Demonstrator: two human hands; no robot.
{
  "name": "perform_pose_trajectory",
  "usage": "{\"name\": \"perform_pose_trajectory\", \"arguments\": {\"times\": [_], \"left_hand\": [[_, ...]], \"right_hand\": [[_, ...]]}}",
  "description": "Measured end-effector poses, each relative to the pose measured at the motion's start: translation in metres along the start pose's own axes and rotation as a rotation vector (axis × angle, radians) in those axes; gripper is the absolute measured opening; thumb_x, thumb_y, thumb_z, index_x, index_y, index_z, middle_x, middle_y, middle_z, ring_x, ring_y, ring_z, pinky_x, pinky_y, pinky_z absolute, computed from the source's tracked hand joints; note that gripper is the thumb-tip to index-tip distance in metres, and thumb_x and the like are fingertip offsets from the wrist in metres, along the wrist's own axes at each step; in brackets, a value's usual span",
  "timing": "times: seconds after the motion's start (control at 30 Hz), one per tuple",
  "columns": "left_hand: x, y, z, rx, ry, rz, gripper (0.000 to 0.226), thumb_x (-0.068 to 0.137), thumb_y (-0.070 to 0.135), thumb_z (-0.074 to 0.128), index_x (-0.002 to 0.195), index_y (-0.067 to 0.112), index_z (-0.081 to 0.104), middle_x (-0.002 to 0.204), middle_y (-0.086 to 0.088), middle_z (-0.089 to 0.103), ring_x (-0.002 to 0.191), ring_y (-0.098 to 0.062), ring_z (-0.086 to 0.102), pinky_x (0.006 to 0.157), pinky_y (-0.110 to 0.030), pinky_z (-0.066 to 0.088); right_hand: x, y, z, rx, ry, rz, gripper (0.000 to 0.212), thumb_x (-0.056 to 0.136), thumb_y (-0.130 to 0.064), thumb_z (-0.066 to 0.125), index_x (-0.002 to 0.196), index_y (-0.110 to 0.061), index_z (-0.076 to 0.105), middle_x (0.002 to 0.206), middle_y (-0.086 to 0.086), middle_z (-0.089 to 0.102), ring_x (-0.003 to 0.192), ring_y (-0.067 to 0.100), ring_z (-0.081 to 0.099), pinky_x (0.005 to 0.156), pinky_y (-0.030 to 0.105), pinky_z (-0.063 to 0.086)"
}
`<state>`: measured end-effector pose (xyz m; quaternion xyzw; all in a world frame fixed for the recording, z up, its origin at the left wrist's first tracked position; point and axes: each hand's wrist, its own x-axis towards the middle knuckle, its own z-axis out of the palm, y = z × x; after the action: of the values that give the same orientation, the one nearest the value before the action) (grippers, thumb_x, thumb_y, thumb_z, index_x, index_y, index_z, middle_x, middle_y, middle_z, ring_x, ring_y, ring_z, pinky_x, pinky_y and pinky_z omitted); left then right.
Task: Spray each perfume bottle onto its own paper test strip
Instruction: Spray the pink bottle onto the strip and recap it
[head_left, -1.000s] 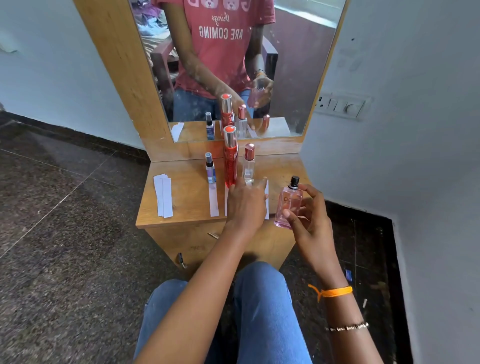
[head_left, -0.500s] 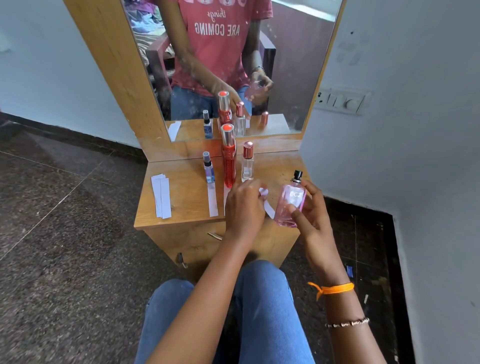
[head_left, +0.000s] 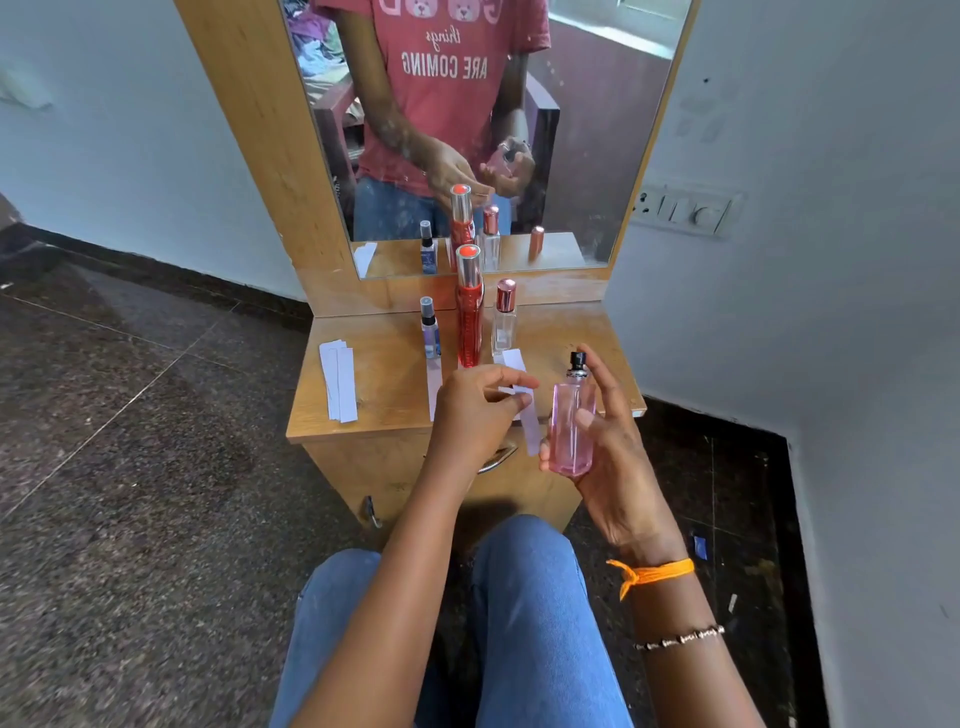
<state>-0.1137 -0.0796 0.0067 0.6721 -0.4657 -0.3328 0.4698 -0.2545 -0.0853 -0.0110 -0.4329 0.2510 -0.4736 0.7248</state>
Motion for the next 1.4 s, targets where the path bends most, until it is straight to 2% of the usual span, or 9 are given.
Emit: {"name": "perform_pose_trajectory", "arguments": {"times": [0.13, 0.27, 0.37, 0.43, 0.53, 0.73, 1.03, 1.2, 1.4], "left_hand": [[-0.004, -0.002, -0.007, -0.067, -0.016, 0.007, 0.018, 0.085, 0.008, 0.062, 0.086, 0.022, 0.073, 0.083, 0.012, 0.068, 0.073, 0.009, 0.06, 0.065, -0.013, 0.046], [-0.006, -0.004, -0.011, -0.124, -0.011, -0.049, 0.023, 0.086, 0.009, 0.061, 0.097, 0.029, 0.06, 0.092, -0.001, 0.069, 0.092, -0.016, 0.064, 0.083, -0.035, 0.055], [-0.007, -0.001, -0.011, -0.199, -0.01, -0.13, 0.026, 0.084, 0.01, 0.066, 0.099, 0.028, 0.053, 0.09, 0.001, 0.069, 0.089, -0.014, 0.065, 0.079, -0.029, 0.053], [-0.01, 0.002, -0.011, -0.247, -0.009, -0.158, 0.022, 0.082, 0.008, 0.067, 0.093, 0.023, 0.055, 0.087, -0.001, 0.069, 0.078, -0.009, 0.065, 0.065, -0.016, 0.05], [-0.013, 0.004, -0.01, -0.297, -0.019, -0.181, 0.013, 0.082, 0.005, 0.067, 0.08, 0.016, 0.061, 0.075, 0.001, 0.068, 0.058, 0.0, 0.063, 0.051, -0.011, 0.043], [-0.012, 0.004, -0.013, -0.382, -0.023, -0.3, 0.009, 0.082, 0.01, 0.069, 0.075, 0.015, 0.068, 0.066, 0.003, 0.064, 0.059, -0.002, 0.059, 0.058, -0.015, 0.046], [-0.007, -0.001, -0.014, -0.39, -0.063, -0.371, 0.013, 0.079, 0.004, 0.071, 0.086, 0.013, 0.067, 0.083, -0.004, 0.068, 0.074, -0.009, 0.065, 0.061, -0.013, 0.05], [-0.007, -0.001, -0.014, -0.371, -0.109, -0.352, 0.021, 0.075, 0.002, 0.073, 0.09, 0.015, 0.065, 0.086, -0.007, 0.066, 0.072, -0.009, 0.063, 0.06, -0.013, 0.052], [-0.007, 0.0, -0.015, -0.355, -0.166, -0.332, 0.026, 0.075, 0.003, 0.073, 0.096, 0.018, 0.065, 0.083, -0.004, 0.065, 0.078, -0.012, 0.062, 0.073, -0.02, 0.052]], "right_hand": [[-0.002, -0.005, -0.002, -0.133, 0.037, -0.092, 0.053, 0.078, -0.002, 0.054, 0.118, -0.036, 0.057, 0.105, 0.008, 0.05, 0.048, 0.021, 0.051, 0.045, 0.028, 0.05], [0.001, -0.011, -0.004, -0.371, 0.069, -0.17, 0.06, 0.073, 0.008, 0.055, 0.118, -0.032, 0.05, 0.092, 0.008, 0.052, 0.044, 0.021, 0.047, 0.046, 0.028, 0.042], [0.008, -0.011, -0.004, -0.707, 0.043, -0.228, 0.062, 0.07, 0.007, 0.063, 0.118, -0.029, 0.048, 0.085, -0.008, 0.055, 0.058, 0.009, 0.053, 0.054, 0.024, 0.046], [0.012, -0.009, -0.004, -0.909, 0.029, -0.276, 0.063, 0.07, 0.004, 0.07, 0.119, -0.029, 0.048, 0.087, -0.009, 0.057, 0.07, 0.001, 0.055, 0.064, 0.019, 0.048], [0.015, -0.006, -0.004, -1.151, 0.019, -0.337, 0.057, 0.077, -0.017, 0.074, 0.124, -0.032, 0.046, 0.09, -0.017, 0.057, 0.074, -0.003, 0.052, 0.064, 0.023, 0.047], [0.019, -0.002, -0.006, -1.395, -0.039, -0.42, 0.054, 0.084, -0.027, 0.068, 0.129, -0.033, 0.041, 0.126, -0.005, 0.057, 0.102, 0.02, 0.061, 0.069, 0.042, 0.054], [0.018, -0.008, -0.006, -1.496, -0.065, -0.468, 0.055, 0.082, -0.019, 0.069, 0.127, -0.034, 0.041, 0.123, -0.004, 0.057, 0.095, 0.025, 0.063, 0.063, 0.04, 0.054], [0.023, -0.009, -0.008, -1.634, -0.08, -0.46, 0.06, 0.08, -0.018, 0.07, 0.127, -0.037, 0.038, 0.114, -0.004, 0.059, 0.085, 0.024, 0.064, 0.056, 0.031, 0.047], [0.025, -0.009, -0.013, -1.698, -0.087, -0.424, 0.064, 0.079, -0.02, 0.072, 0.13, -0.037, 0.038, 0.117, -0.002, 0.06, 0.084, 0.026, 0.065, 0.055, 0.03, 0.046]]}}
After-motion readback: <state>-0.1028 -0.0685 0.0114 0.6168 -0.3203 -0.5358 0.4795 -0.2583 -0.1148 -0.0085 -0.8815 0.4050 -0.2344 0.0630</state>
